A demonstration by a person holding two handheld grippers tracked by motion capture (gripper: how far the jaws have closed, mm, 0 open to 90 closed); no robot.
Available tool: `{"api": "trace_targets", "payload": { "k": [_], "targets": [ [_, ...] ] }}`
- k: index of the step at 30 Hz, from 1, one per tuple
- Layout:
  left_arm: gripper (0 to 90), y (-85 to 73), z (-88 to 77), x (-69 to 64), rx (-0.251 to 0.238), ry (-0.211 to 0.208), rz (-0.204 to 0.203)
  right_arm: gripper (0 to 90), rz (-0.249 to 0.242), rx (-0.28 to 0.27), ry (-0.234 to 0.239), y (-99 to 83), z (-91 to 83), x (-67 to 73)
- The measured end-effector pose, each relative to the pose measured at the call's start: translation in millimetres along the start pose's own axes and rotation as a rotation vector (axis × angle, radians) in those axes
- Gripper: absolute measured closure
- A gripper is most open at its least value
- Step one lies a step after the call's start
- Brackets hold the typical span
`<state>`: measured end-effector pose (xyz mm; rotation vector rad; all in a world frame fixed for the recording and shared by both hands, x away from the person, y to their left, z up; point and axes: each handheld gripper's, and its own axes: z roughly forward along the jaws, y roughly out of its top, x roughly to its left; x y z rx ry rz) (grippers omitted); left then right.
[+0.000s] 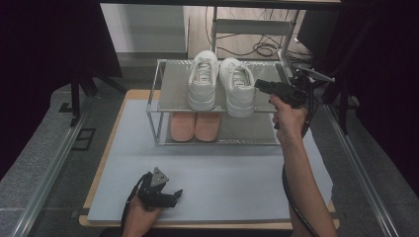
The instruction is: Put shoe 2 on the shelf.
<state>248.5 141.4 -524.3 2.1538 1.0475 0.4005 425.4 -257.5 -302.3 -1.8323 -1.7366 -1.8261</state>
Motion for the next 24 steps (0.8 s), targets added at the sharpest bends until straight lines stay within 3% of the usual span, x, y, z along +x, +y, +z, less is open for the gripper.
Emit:
{"api": "trace_targets", "payload": {
  "k": [5, 8, 13, 16, 19, 24],
  "targets": [
    [14.5, 0.1, -0.1, 0.0, 0.001, 0.0, 0.0, 61.4, -0.049, 0.013, 0.049, -6.8, -11.8, -7.1],
    [14.5, 0.0, 0.0, -0.2, 0.001, 0.0, -0.004, 62.1, -0.092, 0.031, 0.038, -14.7, -15.1, -9.4],
    [14.5, 0.0, 0.0, 0.0, 0.0, 0.001, 0.0, 81.6, -0.135, 0.033, 0.01, -31.2, -17.6, -13.8],
    [14.5, 0.0, 0.0, -0.1, -0.001, 0.001, 0.0, 90.0, -0.136, 0.047, 0.018, -38.7, -14.4, -18.8],
    [14.5, 0.0, 0.0, 0.0, -0.001, 0.001, 0.001, 90.0, -0.118, 0.071, 0.061, -44.6, -7.3, -22.1],
    [14.5, 0.0, 0.1, 0.0, -0.001, 0.002, 0.0, 90.0, -0.121, 0.053, 0.074, -48.7, -2.0, -17.7]
  ]
}}
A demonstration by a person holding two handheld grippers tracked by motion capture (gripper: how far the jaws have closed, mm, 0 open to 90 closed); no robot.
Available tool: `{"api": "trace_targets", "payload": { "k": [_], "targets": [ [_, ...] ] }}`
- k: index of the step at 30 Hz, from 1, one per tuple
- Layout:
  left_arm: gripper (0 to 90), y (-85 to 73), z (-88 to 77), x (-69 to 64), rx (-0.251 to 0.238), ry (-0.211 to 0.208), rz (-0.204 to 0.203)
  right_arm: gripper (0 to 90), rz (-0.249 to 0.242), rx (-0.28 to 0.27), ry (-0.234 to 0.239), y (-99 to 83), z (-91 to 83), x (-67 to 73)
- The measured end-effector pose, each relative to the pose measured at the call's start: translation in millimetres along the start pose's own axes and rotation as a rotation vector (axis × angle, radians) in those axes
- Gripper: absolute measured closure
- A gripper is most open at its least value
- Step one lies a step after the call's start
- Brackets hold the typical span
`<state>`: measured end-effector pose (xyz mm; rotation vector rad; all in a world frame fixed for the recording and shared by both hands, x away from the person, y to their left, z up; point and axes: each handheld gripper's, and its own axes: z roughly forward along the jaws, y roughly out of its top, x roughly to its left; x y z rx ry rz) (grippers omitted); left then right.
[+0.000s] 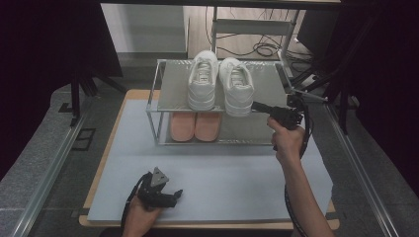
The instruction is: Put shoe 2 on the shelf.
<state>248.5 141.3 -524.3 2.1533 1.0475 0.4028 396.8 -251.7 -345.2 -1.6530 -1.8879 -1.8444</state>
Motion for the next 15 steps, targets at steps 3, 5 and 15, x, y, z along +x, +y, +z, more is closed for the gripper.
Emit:
{"api": "trace_targets", "payload": {
  "k": [3, 5, 15],
  "targets": [
    [14.5, 0.0, 0.0, 0.0, 0.0, 0.0, 0.001, 90.0, 0.0, 0.004, 0.012, -1.0, 5.6, 2.9],
    [14.5, 0.0, -0.1, -0.1, 0.0, 0.001, 0.002, 89.7, 0.009, 0.005, 0.025, -1.8, 10.3, 3.9],
    [14.5, 0.0, 0.1, -0.4, -0.003, 0.0, -0.002, 88.8, 0.021, -0.007, 0.048, -3.8, 25.1, 7.2]
  ]
}}
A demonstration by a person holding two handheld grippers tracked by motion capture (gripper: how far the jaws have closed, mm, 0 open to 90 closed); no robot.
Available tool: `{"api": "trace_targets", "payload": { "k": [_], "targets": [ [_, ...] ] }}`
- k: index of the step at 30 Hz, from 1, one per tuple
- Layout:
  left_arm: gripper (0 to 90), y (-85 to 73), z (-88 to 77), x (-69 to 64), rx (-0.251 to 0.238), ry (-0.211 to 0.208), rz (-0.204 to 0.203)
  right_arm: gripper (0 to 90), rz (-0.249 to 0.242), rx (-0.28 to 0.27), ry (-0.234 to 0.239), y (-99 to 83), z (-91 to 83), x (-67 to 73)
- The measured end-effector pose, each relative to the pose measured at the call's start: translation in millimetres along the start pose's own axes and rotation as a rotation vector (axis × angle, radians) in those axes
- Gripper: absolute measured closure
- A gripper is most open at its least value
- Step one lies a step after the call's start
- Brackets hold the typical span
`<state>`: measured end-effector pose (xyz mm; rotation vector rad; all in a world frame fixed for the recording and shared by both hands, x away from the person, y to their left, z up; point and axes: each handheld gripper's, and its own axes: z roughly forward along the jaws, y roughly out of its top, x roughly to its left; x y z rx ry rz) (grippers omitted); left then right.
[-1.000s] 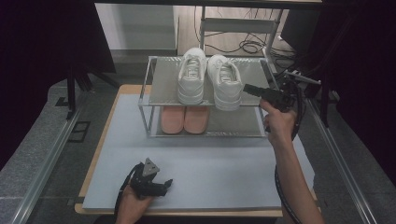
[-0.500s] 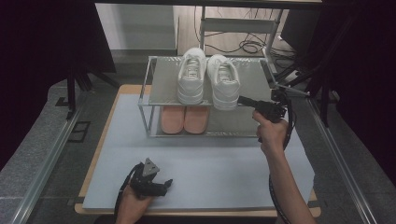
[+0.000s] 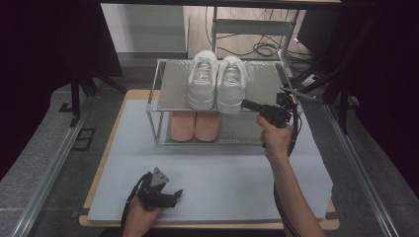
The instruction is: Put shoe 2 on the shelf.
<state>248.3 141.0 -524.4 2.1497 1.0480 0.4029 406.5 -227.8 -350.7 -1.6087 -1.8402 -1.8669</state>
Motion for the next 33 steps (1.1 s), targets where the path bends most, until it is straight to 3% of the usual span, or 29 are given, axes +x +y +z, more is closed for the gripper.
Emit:
{"api": "trace_targets", "payload": {
  "k": [12, 19, 27, 33],
  "targets": [
    [14.5, 0.0, 0.0, 0.1, 0.0, -0.001, 0.0, 89.1, 0.002, -0.001, 0.004, -1.6, 7.7, 1.6],
    [14.5, -0.1, 0.0, 0.1, 0.0, -0.001, 0.0, 80.1, -0.014, 0.025, 0.023, -2.8, 4.3, -0.2],
    [14.6, -0.1, 0.0, 0.0, -0.001, 0.0, 0.001, 62.5, -0.125, 0.049, -0.002, -7.1, -8.8, 7.6],
    [14.6, 0.0, -0.2, -0.1, 0.001, 0.001, 0.0, 53.3, -0.196, 0.072, -0.014, -15.2, -21.9, 4.6]
  ]
}}
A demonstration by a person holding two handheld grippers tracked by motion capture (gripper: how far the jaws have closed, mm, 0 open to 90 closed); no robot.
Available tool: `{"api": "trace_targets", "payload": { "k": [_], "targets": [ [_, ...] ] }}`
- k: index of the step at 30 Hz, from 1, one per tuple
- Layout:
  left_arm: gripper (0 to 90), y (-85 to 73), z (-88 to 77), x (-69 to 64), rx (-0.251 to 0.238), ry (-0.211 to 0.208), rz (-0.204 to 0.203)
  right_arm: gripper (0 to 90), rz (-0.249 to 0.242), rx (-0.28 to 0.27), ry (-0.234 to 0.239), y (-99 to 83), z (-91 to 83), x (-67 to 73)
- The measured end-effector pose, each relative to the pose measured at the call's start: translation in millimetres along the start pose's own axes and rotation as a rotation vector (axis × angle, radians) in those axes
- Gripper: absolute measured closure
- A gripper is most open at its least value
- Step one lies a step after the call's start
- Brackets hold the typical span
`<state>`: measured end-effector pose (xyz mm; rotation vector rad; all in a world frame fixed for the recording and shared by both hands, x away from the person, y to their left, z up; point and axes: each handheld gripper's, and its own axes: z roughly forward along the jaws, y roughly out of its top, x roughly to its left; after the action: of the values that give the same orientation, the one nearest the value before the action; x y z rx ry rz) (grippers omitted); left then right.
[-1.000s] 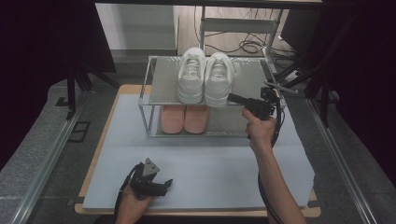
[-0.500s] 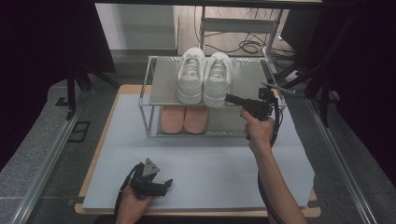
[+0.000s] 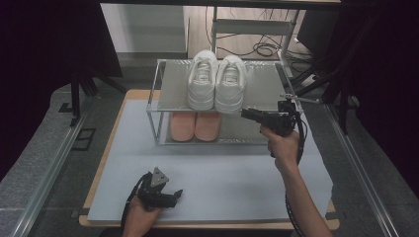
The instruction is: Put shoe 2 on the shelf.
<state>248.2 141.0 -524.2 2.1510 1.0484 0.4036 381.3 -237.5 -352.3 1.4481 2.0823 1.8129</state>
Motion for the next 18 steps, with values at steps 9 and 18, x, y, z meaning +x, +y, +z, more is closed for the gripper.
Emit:
{"api": "trace_targets", "payload": {
  "k": [9, 18],
  "targets": [
    [14.6, 0.0, 0.0, 0.0, 0.0, 0.0, 0.0, 46.6, -0.098, 0.031, -0.036, -16.6, -14.6, -7.7],
    [14.6, 0.0, -0.3, 0.3, 0.004, 0.0, 0.004, 35.8, -0.229, 0.078, -0.096, -34.8, -23.8, -9.9]
  ]
}}
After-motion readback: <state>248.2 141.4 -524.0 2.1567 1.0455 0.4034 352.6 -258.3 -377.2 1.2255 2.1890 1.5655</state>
